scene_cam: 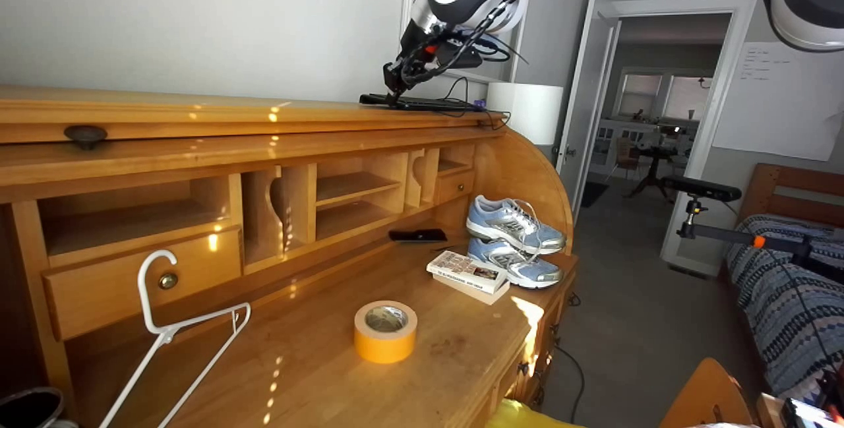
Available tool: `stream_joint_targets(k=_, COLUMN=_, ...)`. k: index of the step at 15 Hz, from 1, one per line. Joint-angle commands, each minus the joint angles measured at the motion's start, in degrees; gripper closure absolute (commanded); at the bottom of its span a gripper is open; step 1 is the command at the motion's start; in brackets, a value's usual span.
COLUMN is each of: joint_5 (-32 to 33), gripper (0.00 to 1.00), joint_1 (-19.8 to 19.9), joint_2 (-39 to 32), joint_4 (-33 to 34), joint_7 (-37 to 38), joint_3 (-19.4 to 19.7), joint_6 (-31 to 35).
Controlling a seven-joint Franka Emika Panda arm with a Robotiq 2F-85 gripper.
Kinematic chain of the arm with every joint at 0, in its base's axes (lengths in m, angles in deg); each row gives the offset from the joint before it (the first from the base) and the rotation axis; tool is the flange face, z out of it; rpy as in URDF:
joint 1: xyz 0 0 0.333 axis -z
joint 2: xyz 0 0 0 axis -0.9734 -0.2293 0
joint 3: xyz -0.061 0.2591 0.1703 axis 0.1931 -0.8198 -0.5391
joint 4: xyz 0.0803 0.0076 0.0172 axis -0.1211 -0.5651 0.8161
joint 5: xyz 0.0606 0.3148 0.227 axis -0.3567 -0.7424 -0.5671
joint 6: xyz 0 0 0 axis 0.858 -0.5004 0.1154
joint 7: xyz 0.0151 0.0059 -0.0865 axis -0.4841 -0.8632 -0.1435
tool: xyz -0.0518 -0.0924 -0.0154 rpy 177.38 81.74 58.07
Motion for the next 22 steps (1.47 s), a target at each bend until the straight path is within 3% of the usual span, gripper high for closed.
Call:
stream_joint_targets(k=1, joint_5=-0.11, gripper=1.0, joint_1=0.62, joint_2=0.85, joint_4=-1.22, joint_7=0.93, joint_3=0.63, joint_6=0.34)
stream_joint_targets(k=22, joint_5=0.14, gripper=1.0, joint_1=1.57, joint_2=0.23, joint_4=0.03, joint_7=1.32, joint_3=1.68, joint_6=-0.36)
